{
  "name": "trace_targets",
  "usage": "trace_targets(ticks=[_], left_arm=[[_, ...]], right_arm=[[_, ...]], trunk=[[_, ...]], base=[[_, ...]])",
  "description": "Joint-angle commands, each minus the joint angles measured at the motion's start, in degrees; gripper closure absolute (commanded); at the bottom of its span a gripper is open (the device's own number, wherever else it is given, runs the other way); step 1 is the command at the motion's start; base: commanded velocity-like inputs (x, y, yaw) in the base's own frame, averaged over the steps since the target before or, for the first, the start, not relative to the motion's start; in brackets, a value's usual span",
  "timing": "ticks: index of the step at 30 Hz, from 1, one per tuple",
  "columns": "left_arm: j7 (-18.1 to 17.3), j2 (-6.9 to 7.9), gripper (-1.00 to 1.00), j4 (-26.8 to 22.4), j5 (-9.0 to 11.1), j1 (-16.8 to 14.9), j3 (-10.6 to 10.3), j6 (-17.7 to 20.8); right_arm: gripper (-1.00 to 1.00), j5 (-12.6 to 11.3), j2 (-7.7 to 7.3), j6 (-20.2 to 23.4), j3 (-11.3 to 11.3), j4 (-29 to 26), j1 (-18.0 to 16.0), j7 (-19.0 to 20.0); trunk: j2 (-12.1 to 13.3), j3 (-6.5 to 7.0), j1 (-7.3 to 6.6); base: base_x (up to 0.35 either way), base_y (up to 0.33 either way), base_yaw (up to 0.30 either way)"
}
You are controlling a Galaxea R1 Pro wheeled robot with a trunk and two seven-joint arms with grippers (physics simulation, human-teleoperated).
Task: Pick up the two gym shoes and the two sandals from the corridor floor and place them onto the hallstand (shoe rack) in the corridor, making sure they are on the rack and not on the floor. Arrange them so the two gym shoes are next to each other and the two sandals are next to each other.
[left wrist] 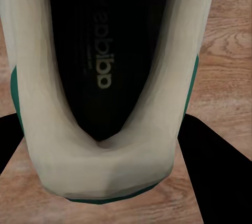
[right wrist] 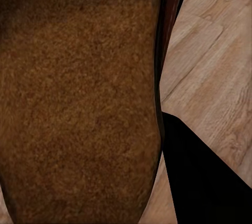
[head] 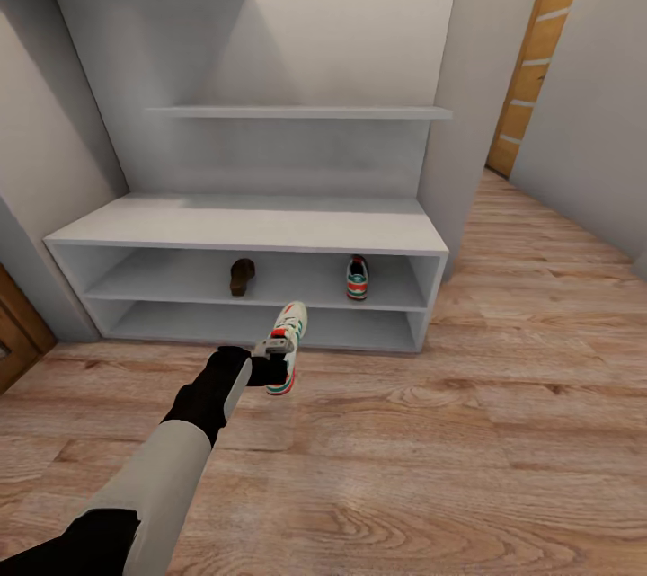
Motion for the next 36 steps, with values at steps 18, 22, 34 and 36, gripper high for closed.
trace_targets(ticks=[18,22,34,36], left_arm=[[-0.3,0.10,1.00,0.0,-0.3,0.0,0.2,0.1],[-0.3,0.10,1.00,0.0,-0.3,0.0,0.2,0.1],[-0.3,0.16,1.00,0.0,-0.3,0.0,0.2,-0.9],[-0.3,0.16,1.00,0.0,-0.3,0.1,0.2,-1.3]], right_arm=[[1.00,0.5,0.02,0.3,-0.1,-0.1,-0.1,0.3],[1.00,0.5,0.03,0.2,-0.1,0.0,-0.1,0.2],[1.00,0.5,0.06,0.2,-0.1,0.0,-0.1,0.2],[1.00,0.9,-0.08,-0.2,-0.1,0.0,-0.1,0.1]], trunk=[[0.0,-0.05,-0.01],[0.0,-0.05,-0.01],[0.0,-0.05,-0.01],[0.0,-0.05,-0.01]], base=[[0.276,-0.123,0.000],[0.344,-0.119,0.000],[0.130,-0.040,0.000],[0.010,-0.001,0.000]])
